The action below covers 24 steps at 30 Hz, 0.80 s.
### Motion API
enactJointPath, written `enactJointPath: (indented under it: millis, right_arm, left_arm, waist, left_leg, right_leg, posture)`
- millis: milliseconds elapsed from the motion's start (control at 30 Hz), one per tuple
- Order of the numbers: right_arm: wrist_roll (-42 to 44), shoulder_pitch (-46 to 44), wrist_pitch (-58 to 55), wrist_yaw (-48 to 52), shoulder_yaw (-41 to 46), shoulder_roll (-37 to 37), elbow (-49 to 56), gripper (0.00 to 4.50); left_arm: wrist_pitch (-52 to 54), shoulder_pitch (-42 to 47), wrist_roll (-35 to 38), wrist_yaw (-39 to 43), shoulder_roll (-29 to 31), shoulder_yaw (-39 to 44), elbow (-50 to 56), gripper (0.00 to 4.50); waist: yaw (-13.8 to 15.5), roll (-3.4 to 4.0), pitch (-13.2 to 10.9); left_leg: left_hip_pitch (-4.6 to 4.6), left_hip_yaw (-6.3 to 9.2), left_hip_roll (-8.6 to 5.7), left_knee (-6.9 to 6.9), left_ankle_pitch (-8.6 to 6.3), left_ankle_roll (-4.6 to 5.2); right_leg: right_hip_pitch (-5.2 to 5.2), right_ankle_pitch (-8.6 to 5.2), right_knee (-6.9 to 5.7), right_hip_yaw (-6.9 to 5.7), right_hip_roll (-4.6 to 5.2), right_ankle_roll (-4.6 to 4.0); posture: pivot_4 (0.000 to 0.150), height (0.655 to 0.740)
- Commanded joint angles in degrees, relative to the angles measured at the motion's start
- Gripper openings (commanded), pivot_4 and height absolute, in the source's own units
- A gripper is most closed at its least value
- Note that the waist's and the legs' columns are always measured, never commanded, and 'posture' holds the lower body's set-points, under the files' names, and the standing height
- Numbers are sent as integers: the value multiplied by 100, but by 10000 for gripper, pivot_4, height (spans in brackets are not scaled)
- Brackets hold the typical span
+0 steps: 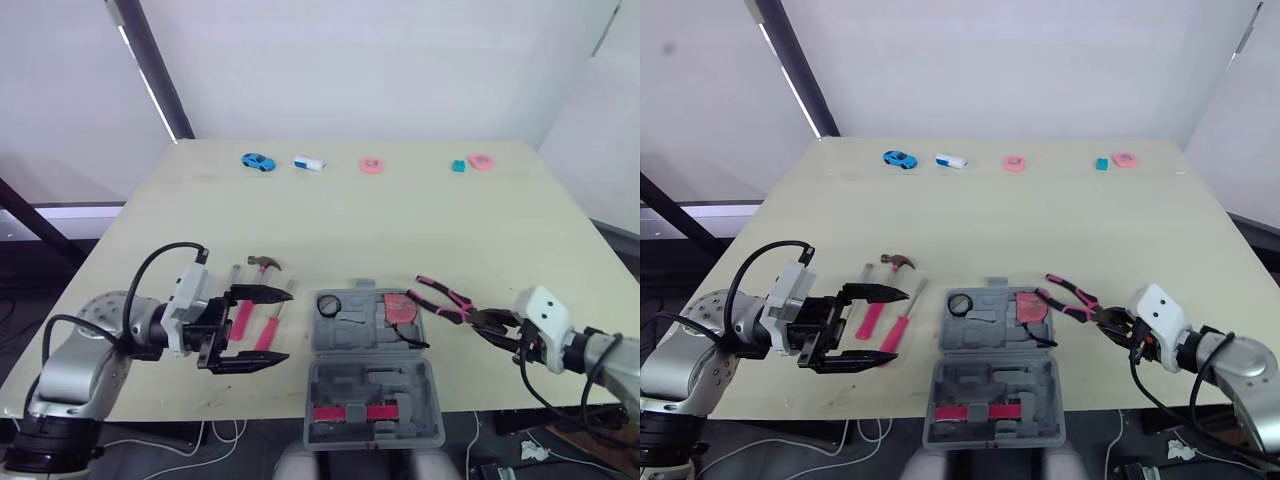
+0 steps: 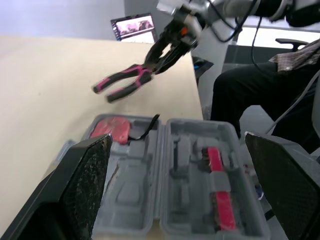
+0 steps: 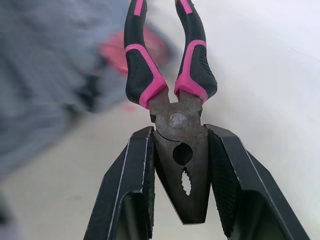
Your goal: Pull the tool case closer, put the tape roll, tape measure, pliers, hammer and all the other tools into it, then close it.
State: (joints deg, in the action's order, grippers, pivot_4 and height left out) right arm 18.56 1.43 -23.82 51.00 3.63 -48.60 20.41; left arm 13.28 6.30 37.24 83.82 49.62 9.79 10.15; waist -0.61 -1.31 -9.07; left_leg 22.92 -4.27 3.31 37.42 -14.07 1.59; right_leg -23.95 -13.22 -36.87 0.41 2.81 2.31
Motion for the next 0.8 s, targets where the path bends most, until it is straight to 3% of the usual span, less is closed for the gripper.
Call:
enactJointPath:
  millis: [33, 367, 533, 800]
  right_arm:
    - [84, -788, -239, 612, -410, -336, 216, 9663]
    - [-629, -2950, -1060, 1247, -2271, -224, -7, 9663]
    - [-1209, -3604, -1006, 1418, -2951, 4, -484, 9663]
    - [-1788, -4231, -1265, 1464, -3635, 646, -800, 9663]
  left_arm:
    - [-143, 3, -28, 105, 144, 233, -57, 45000]
    - [-370, -175, -227, 294, 422, 451, -409, 45000]
    - [-479, -211, -361, 369, 495, 414, -536, 45000]
    - [-532, -195, -450, 416, 578, 459, -746, 45000]
  waist:
    - [-7, -3, -3]
    - [-5, -6, -5]
    - [9, -7, -4]
    - [-2, -7, -4]
  left_leg:
    - [1, -4, -1, 0, 0, 0]
    - [16, -4, 0, 0, 0, 0]
    - [100, -9, -1, 32, 1, 0]
    - [107, -11, 0, 49, 1, 0]
  right_leg:
    - [-3, 0, 1, 4, 2, 1]
    - [-19, 13, 1, -1, 3, -22]
    - [-83, 16, -8, -24, 4, -23]
    - [-83, 17, -19, -30, 3, -21]
  posture:
    - [1500, 7395]
    - [1500, 7395]
    - [1500, 7395]
    - [1500, 7395]
